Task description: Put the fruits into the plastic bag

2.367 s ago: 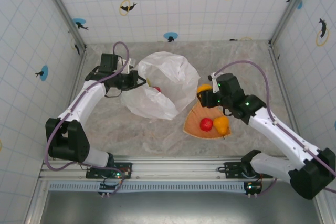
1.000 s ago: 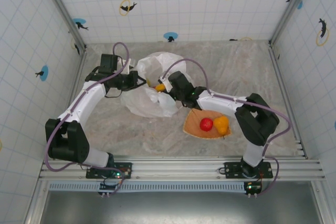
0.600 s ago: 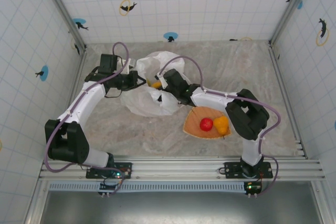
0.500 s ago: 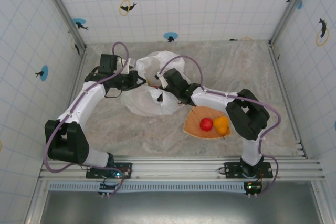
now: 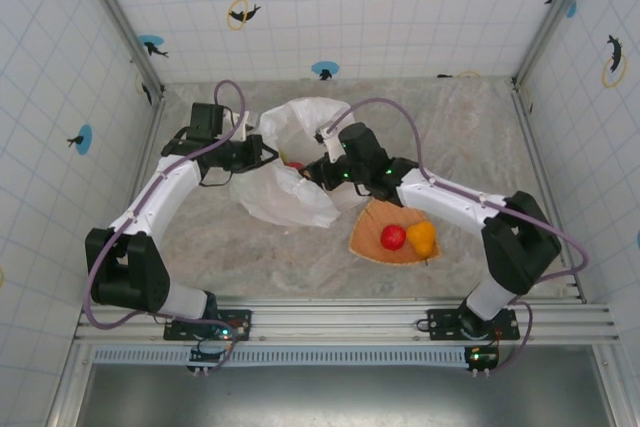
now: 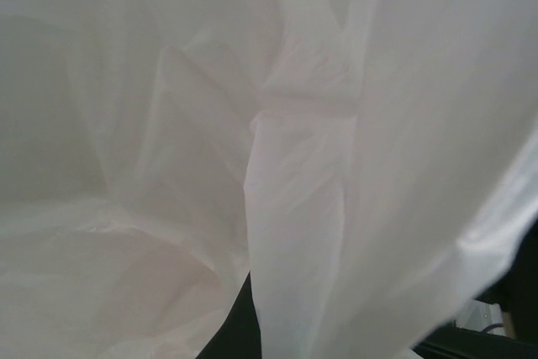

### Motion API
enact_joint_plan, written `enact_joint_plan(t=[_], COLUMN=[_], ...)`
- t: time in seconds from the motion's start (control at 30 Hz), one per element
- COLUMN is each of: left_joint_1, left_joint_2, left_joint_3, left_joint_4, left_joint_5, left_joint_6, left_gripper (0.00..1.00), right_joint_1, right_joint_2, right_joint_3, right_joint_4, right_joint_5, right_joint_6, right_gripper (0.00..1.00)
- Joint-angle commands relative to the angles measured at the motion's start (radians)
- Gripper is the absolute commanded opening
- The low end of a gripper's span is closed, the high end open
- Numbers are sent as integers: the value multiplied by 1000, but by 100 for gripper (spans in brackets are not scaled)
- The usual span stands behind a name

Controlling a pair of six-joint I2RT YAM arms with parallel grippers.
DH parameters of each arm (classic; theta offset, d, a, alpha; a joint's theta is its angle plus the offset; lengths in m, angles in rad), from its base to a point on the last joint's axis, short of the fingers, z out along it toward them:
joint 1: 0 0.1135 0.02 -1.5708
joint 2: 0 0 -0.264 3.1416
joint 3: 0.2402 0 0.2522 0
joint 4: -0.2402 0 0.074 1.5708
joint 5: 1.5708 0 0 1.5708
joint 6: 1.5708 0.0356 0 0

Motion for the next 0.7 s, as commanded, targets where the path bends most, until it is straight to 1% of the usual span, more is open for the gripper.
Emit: enact_joint_plan(t=[0.0,0.07,0.13,0.27,0.43,0.5,0.53,0.6,0.67], left_joint_1=[4,4,4,3,4,4,4,3,4], left_joint_2=[-9,-8,-4,-3,-4,-3,-3,-4,-2], left_joint_3=[-16,-19,-21,-21,-19,-21,-22,-24,-31], left_joint_4=[27,27,28,30,33,32,34,38,49], left_joint_5=[13,10,7,4,3,3,4,3,4], left_joint_6=[-6,-4,-2,-2,-4,-4,-4,-4,-8], left_gripper=[0,0,0,0,0,0,0,0,0], right_joint_1=[-22,-44,-63,-97,-135,-138,-138,-136,-129], right_joint_2=[-89,-134,-177,-254,-353,-396,-419,-452,-477], right_joint_3=[-52,-80,-117,-163,-190,-184,-178,-157,-144], right_joint_4=[-51,-48,-30,-36,-137,-223,-284,-411,-554], right_joint_5=[-88,-153,-188,-215,-226,-192,-156,-51,94], right_joint_6=[-5,2,21,41,32,18,16,30,64], right_gripper=[85,83,81,78,77,77,77,78,77])
